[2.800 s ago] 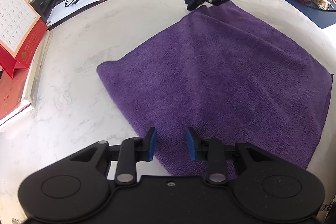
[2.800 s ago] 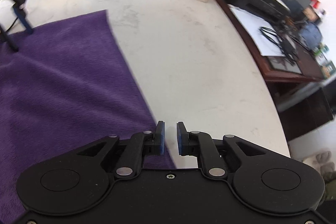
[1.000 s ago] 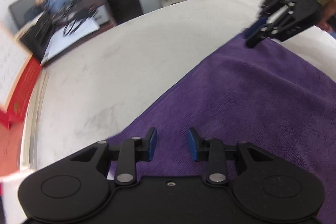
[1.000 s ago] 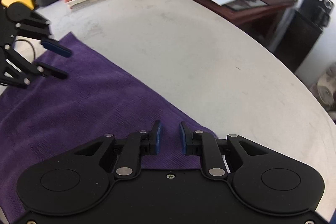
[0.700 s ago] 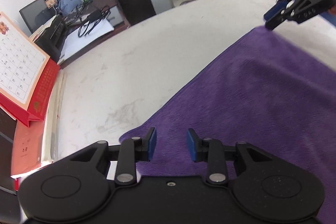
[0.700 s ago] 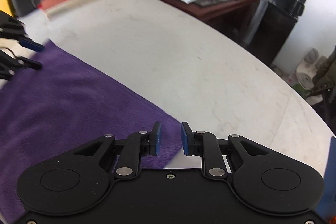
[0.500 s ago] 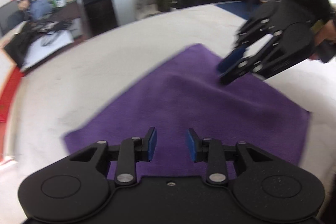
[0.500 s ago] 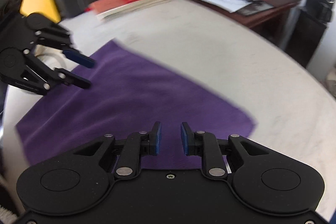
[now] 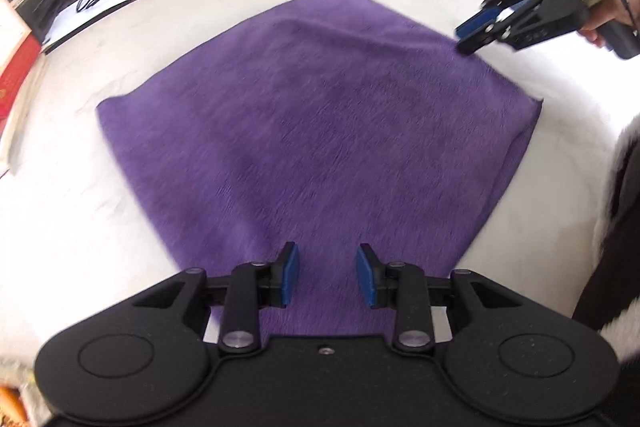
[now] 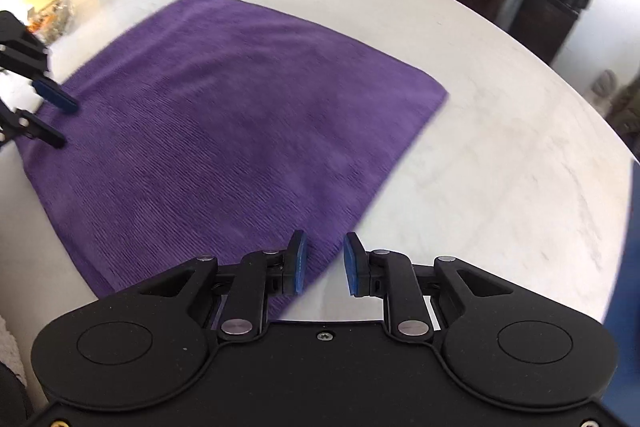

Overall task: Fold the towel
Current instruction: 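Bring both tools to the folded towel edge and press it flat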

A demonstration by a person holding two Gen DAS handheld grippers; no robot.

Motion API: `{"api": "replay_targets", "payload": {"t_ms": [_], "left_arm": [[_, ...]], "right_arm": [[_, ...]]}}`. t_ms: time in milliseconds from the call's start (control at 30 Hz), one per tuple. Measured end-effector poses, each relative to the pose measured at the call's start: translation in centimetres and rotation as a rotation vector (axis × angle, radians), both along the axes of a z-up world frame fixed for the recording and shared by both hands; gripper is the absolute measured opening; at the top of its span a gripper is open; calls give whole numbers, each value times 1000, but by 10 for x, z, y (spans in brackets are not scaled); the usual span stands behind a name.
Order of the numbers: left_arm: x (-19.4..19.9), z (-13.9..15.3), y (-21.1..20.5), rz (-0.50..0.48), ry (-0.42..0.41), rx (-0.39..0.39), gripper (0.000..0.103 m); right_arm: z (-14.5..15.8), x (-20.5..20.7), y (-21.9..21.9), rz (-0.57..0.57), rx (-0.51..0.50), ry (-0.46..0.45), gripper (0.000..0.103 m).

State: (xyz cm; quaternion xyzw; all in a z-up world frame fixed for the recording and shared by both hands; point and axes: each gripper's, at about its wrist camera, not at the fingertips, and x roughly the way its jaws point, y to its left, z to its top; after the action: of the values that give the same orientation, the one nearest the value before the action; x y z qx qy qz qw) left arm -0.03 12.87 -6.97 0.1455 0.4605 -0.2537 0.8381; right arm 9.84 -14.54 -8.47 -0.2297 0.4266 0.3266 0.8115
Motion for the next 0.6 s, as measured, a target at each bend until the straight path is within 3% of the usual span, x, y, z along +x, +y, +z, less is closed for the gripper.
{"api": "replay_targets", "payload": {"t_ms": [67,133,233,467,600], "left_arm": [[-1,3,-5,-30,-17,-6,29],[-1,7,-9,-60,-35,-12,29],[-1,3,-34,-148,-57,-30,29],[-1,-16,-73,-310,3,-58,29],[1,-8,-73,-329,-15,-93,29]], "right_arm": [[4,-10,1,-3,-8,-19,18],[15,-25,5,25,68,-16,18],[13,-45,20,95,100,1,18],[-5,-74,26,185,56,41,19],[0,-86,8,205,-6,79,18]]}}
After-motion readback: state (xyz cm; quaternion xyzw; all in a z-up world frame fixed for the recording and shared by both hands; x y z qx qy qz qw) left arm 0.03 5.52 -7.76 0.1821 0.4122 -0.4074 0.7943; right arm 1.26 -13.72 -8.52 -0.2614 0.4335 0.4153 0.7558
